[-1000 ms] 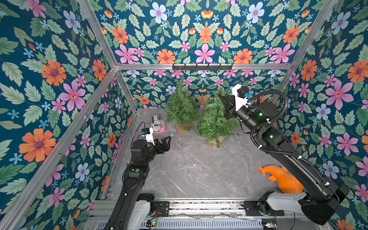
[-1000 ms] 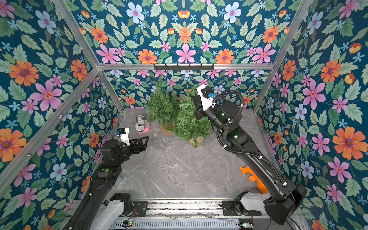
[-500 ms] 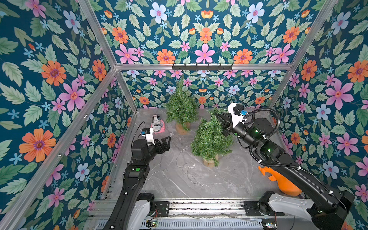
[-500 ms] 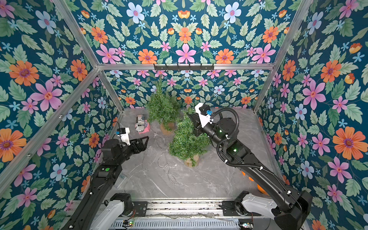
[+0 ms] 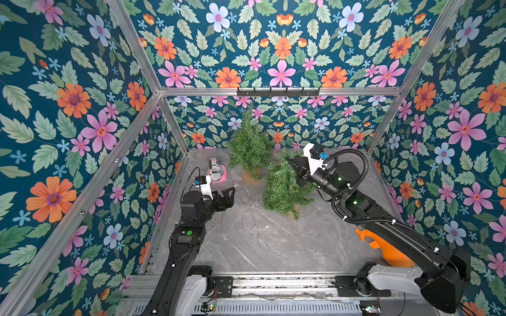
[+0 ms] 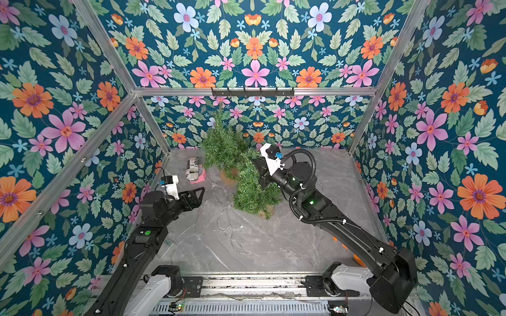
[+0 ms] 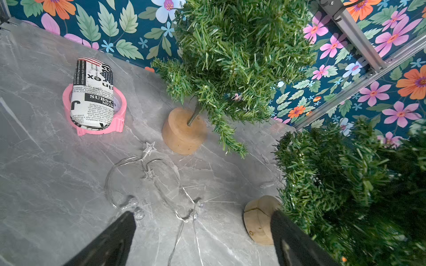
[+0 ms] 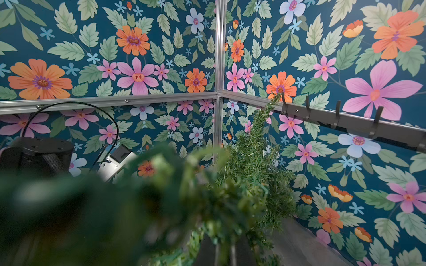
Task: Wrap string light around the christmas tree
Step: Place the christmas tree at the center of the board.
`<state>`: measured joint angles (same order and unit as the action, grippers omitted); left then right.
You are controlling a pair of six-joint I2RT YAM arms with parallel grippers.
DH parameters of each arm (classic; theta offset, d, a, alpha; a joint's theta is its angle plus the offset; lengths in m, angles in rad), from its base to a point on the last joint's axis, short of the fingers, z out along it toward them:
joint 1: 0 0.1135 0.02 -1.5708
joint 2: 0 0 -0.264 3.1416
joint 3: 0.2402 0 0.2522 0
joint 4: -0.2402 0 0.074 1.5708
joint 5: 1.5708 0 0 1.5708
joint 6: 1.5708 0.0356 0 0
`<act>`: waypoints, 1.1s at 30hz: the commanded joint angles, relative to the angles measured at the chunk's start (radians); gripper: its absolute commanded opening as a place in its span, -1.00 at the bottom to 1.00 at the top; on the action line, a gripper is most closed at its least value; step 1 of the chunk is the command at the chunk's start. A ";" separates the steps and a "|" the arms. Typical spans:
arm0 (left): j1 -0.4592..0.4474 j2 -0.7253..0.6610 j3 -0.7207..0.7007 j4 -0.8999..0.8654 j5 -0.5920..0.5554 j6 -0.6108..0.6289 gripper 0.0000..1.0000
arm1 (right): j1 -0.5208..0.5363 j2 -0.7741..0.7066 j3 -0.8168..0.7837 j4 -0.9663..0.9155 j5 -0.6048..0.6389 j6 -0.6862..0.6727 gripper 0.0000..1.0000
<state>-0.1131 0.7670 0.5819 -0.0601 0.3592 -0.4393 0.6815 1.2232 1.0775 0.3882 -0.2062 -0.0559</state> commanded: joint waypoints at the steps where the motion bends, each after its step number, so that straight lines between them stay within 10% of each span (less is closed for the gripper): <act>1: 0.002 0.000 0.003 0.019 -0.011 0.012 0.88 | 0.004 -0.007 -0.019 0.102 0.003 0.016 -1.00; 5: 0.001 0.000 0.003 0.019 -0.010 0.008 0.89 | 0.004 -0.022 -0.047 0.103 0.013 0.024 -1.00; 8: 0.002 0.001 0.001 0.020 -0.009 0.004 0.89 | 0.004 -0.034 -0.061 0.103 0.023 0.024 -0.44; 20: 0.001 0.006 0.001 0.022 -0.011 0.002 0.89 | 0.004 -0.122 -0.027 0.010 0.106 0.026 0.55; 33: 0.003 0.014 0.004 0.020 -0.031 0.011 0.89 | 0.004 -0.335 0.014 -0.197 0.270 0.164 0.64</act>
<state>-0.1120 0.7803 0.5819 -0.0593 0.3389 -0.4393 0.6842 0.9199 1.0786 0.2409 -0.0128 0.0319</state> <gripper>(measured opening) 0.945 0.827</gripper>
